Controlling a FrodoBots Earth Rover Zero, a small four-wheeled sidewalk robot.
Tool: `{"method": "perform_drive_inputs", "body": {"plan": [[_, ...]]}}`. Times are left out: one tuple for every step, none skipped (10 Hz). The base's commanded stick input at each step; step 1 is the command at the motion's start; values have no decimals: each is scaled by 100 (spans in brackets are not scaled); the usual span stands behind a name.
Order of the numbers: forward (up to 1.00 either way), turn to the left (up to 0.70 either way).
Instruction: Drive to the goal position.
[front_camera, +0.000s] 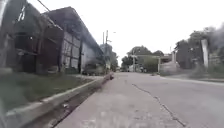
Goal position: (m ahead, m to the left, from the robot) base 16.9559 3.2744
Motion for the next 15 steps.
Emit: {"method": "perform_drive_inputs", "body": {"plan": [[70,0],[70,0],[70,-6],[70,-33],[70,-33],[70,-30],[70,-4],[70,0],[70,0],[70,0],[70,0],[70,0],[70,0],[70,0],[70,0]]}}
